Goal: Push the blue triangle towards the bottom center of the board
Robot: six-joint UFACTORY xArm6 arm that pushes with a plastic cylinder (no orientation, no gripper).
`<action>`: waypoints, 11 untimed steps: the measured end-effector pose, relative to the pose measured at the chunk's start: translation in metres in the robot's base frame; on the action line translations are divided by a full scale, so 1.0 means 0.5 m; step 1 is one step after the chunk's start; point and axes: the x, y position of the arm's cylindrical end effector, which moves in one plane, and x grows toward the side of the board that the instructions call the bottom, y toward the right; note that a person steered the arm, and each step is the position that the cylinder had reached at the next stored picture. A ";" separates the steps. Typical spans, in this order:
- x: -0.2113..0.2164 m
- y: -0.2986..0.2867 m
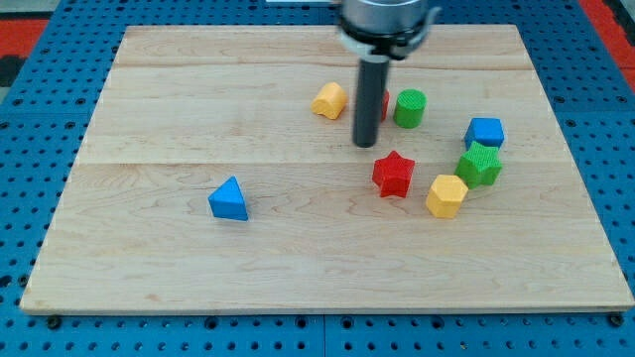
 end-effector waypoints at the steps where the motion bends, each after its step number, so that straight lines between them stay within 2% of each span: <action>1: 0.014 -0.169; 2: 0.023 -0.253; 3: 0.050 -0.286; 4: 0.182 -0.287; 5: 0.186 -0.289; 6: 0.183 -0.240; 7: 0.123 -0.089; 8: 0.119 -0.100; 9: 0.097 -0.241; 10: 0.122 -0.403; 11: 0.298 -0.395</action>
